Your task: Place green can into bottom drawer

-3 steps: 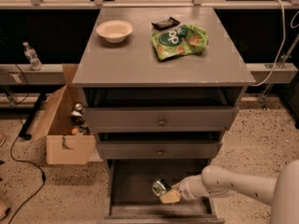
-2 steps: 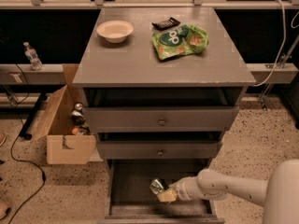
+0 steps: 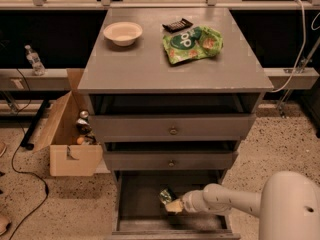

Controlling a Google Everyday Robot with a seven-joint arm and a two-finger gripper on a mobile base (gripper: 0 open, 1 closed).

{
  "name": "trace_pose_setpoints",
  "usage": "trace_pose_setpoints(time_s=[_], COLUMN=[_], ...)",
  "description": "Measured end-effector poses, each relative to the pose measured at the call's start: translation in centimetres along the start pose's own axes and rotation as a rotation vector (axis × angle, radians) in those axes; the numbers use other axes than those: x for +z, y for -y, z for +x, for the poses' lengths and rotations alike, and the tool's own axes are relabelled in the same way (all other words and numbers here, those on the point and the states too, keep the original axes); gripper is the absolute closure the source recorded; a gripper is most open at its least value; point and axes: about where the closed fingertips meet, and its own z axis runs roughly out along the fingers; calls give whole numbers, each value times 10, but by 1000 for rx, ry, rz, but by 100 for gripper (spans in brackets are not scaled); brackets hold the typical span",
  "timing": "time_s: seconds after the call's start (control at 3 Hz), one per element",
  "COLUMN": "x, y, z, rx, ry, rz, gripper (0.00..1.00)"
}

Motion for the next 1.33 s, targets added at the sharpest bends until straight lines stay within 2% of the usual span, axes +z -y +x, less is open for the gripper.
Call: trace_pose_setpoints(time_s=[0.67,1.0,1.33], x=[21,7,-57], y=[20,28,52], z=[6,8,15], rx=[33,43,58], ry=[8,49,125], rz=[-22,-36,36], gripper=[5,0,0])
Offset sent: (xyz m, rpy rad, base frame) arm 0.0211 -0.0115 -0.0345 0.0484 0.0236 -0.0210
